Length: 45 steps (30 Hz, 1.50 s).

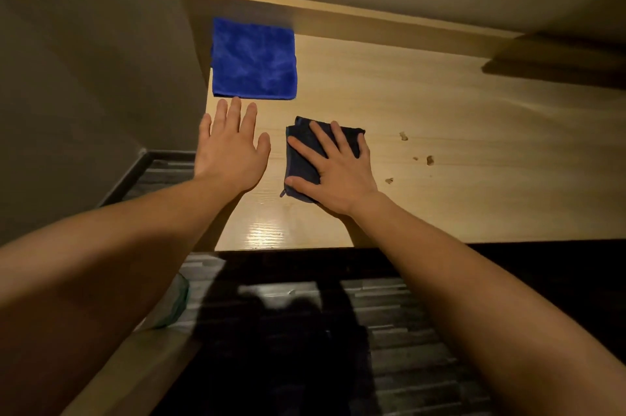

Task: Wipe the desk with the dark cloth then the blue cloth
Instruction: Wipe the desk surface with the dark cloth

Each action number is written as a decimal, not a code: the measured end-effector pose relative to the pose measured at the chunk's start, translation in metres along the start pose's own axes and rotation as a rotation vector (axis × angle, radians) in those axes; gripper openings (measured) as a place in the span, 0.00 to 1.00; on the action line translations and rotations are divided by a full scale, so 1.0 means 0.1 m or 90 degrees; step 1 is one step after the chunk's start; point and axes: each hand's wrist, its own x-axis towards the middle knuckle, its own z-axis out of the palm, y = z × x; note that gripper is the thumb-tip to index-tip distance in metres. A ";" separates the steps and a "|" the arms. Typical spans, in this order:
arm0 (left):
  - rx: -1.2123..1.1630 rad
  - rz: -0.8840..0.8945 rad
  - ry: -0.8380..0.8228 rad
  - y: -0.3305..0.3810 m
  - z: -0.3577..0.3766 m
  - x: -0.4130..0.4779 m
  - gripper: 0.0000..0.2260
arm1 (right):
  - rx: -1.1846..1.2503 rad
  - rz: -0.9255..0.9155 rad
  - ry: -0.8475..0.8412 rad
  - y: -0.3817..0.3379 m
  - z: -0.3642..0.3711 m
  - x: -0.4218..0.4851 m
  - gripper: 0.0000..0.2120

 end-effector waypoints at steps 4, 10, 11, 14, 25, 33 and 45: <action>-0.008 0.006 0.007 -0.01 0.00 -0.01 0.31 | -0.002 -0.014 -0.018 -0.16 0.02 -0.29 0.36; -0.043 0.009 -0.010 -0.03 -0.03 0.01 0.31 | 0.004 -0.057 -0.007 -0.35 0.14 -0.69 0.31; -0.055 0.003 -0.014 -0.02 -0.05 0.02 0.31 | 0.014 -0.062 0.007 -0.38 0.16 -0.75 0.30; -0.121 0.023 0.005 0.10 -0.14 0.01 0.27 | 0.054 -0.065 0.071 -0.45 0.24 -0.89 0.27; -0.215 0.067 -0.012 0.93 0.01 0.12 0.28 | 0.570 0.083 -0.033 -0.33 -0.26 -1.38 0.12; -0.075 0.026 -0.004 1.05 0.16 0.11 0.33 | 0.664 0.204 0.138 0.75 -0.95 -0.30 0.15; -0.039 -0.015 0.010 1.11 0.18 0.14 0.31 | 0.117 -0.023 0.113 1.81 -0.60 1.66 0.22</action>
